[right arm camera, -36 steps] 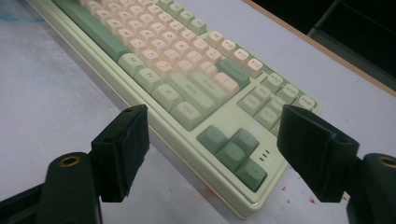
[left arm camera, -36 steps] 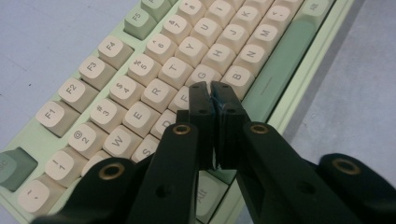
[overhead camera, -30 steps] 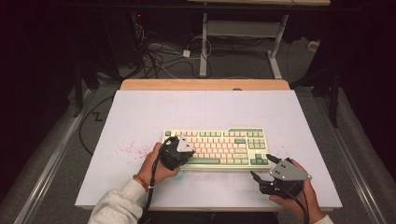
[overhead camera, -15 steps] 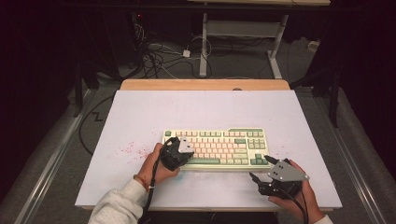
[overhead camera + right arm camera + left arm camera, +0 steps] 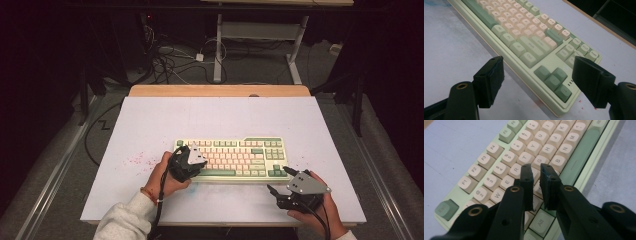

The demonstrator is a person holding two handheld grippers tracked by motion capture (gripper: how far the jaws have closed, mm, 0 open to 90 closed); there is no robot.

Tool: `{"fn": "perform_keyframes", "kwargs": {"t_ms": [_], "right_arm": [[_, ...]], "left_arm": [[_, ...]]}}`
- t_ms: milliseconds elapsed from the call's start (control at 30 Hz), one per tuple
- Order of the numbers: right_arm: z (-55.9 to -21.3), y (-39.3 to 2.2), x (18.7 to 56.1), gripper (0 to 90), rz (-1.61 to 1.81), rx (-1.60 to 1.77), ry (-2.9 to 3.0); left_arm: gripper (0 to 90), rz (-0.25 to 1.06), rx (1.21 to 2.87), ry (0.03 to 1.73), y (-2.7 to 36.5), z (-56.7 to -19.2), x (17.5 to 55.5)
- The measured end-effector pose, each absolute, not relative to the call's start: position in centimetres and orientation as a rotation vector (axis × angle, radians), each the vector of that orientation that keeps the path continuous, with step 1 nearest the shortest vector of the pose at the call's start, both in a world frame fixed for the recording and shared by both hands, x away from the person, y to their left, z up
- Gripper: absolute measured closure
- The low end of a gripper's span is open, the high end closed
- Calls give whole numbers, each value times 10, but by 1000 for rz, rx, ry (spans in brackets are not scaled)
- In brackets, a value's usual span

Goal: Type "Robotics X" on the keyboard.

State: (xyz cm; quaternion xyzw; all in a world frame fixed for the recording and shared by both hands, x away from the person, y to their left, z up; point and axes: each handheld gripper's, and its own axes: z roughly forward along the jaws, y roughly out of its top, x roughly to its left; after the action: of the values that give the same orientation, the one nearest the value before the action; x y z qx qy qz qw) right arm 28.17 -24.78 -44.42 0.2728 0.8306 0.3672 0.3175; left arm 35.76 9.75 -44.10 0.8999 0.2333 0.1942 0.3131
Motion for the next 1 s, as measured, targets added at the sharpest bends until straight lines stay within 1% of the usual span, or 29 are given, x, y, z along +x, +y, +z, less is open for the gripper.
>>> {"fn": "perform_keyframes", "kwargs": {"t_ms": [233, 300, 333, 567, 767, 867, 1000], "right_arm": [[-444, -248, 282, 259, 961, 724, 2184], [-445, -248, 282, 259, 961, 724, 2187], [-445, -248, 282, 259, 959, 723, 2188], [-445, -247, 283, 259, 958, 721, 2188], [-446, -245, 283, 259, 960, 714, 2192], [-446, -244, 283, 259, 965, 714, 2192], [-444, -239, 284, 258, 979, 711, 2191]], "left_arm": [[648, 574, 2347, 598, 102, -438, 353], [585, 605, 2332, 610, 103, -438, 352], [534, 618, 2332, 615, 103, -439, 351], [328, 662, 2299, 596, 107, -440, 344], [241, 680, 2280, 593, 116, -442, 338], [214, 684, 2275, 590, 122, -444, 335], [209, 710, 2252, 596, 132, -447, 327]]}}
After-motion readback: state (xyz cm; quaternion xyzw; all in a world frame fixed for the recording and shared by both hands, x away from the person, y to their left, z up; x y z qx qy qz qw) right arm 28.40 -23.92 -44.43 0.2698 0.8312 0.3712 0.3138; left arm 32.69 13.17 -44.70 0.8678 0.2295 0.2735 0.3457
